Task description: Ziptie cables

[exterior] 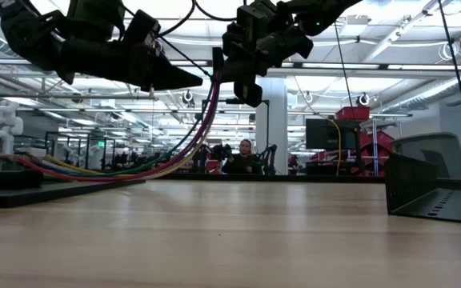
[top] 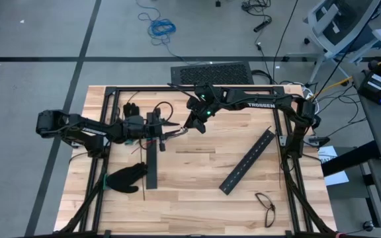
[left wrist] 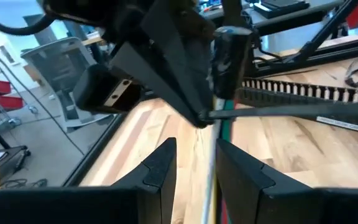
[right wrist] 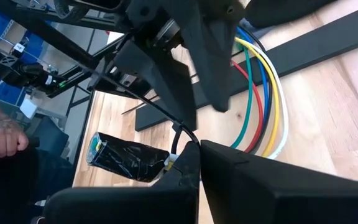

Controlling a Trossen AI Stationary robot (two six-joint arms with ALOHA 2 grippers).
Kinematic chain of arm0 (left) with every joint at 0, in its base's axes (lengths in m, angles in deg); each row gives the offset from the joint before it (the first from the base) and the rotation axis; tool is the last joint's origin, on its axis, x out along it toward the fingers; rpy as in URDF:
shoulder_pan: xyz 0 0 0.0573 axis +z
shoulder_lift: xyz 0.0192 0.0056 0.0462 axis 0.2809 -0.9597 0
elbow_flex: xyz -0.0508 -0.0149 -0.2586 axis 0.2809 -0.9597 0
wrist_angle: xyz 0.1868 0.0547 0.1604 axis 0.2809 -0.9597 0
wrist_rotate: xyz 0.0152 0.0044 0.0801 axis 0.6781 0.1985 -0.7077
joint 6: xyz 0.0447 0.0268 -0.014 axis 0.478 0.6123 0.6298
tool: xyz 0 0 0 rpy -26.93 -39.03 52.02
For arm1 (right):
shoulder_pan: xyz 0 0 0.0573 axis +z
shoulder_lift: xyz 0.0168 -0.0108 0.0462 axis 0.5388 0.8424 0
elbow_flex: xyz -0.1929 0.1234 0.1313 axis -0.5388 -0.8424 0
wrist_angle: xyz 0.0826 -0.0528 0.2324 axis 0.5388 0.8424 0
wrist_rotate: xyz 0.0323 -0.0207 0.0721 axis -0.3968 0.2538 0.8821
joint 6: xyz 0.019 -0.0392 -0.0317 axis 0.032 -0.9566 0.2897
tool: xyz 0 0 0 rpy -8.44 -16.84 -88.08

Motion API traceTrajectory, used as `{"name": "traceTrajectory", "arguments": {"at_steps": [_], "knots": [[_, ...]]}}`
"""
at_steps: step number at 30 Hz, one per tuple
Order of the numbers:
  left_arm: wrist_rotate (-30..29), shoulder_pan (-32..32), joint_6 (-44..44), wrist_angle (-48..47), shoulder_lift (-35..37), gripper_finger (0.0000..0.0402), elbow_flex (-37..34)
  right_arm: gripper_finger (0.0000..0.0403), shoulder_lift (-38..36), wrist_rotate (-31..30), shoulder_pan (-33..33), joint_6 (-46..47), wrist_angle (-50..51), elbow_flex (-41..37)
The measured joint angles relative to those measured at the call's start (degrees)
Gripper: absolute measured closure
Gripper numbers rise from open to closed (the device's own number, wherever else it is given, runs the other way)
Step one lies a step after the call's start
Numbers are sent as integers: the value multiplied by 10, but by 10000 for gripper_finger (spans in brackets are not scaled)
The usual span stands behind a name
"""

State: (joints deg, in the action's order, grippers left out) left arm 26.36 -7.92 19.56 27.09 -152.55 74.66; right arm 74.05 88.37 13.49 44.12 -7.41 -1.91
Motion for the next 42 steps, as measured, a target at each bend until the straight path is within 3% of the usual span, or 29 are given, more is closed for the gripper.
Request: {"name": "traceTrajectory", "arguments": {"at_steps": [12, 28, 42], "knots": [[-7, -3, -1, 94, -54, 291, 0, 402, 4, -3, 0, 9, -10, -10], [-12, -19, -37, 34, -71, 292, -1, 402, 56, -12, 21, 18, -49, -13], [-14, -22, -46, 15, -66, 293, 2, 403, 54, -16, 7, 27, -90, -72]]}}
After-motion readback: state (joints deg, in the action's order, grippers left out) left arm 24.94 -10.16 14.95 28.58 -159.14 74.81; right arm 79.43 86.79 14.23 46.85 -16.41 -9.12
